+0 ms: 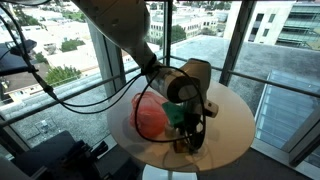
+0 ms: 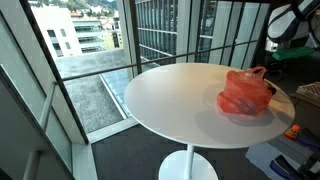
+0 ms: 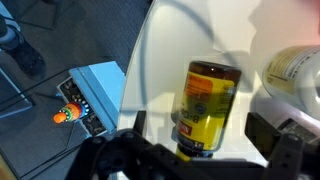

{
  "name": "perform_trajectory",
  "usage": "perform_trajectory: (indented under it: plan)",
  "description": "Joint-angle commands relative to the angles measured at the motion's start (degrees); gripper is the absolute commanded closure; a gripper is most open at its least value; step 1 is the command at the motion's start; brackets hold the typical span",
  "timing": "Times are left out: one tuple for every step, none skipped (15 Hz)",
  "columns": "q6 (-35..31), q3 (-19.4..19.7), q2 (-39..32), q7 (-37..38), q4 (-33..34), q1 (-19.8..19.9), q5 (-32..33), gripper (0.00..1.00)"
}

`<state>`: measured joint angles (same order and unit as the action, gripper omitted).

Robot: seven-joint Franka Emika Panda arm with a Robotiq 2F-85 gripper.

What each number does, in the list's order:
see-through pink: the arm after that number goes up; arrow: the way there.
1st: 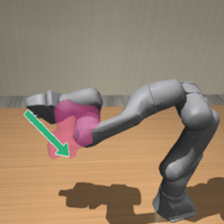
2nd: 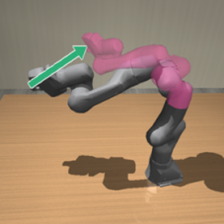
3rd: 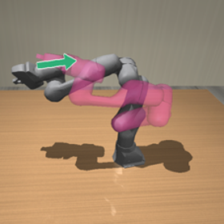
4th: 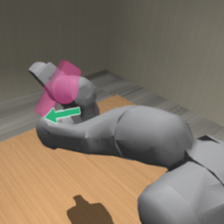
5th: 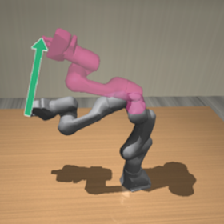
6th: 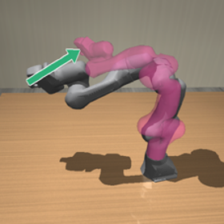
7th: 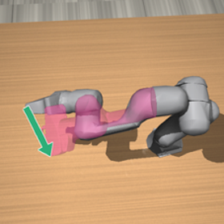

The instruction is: Pick up the brown medicine bottle with a yellow lid and put it on the table

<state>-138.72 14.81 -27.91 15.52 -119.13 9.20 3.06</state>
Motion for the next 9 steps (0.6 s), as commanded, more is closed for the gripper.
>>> perform_trajectory:
  plan:
    - [1.71,0.81,5.37,-1.20,-2.99,-0.79,2.31,0.00]
    - [2.02,0.84,6.32,-1.11,-3.37,-0.93,2.82,0.00]
    - [2.73,0.69,7.42,-1.44,-3.71,-0.97,3.27,0.00]
    - [3.18,0.64,8.34,-1.44,-4.00,-1.10,3.82,0.00]
    - [3.82,0.52,9.54,-1.70,-4.41,-1.17,4.30,0.00]
    - [4.29,0.44,10.77,-1.79,-4.86,-1.29,4.89,0.00]
    - [5.14,0.26,11.97,-2.20,-5.20,-1.30,5.28,0.00]
    - [5.93,0.10,13.10,-2.57,-5.45,-1.37,5.75,0.00]
    - [6.72,-0.11,14.36,-3.18,-5.80,-1.44,6.13,0.00]
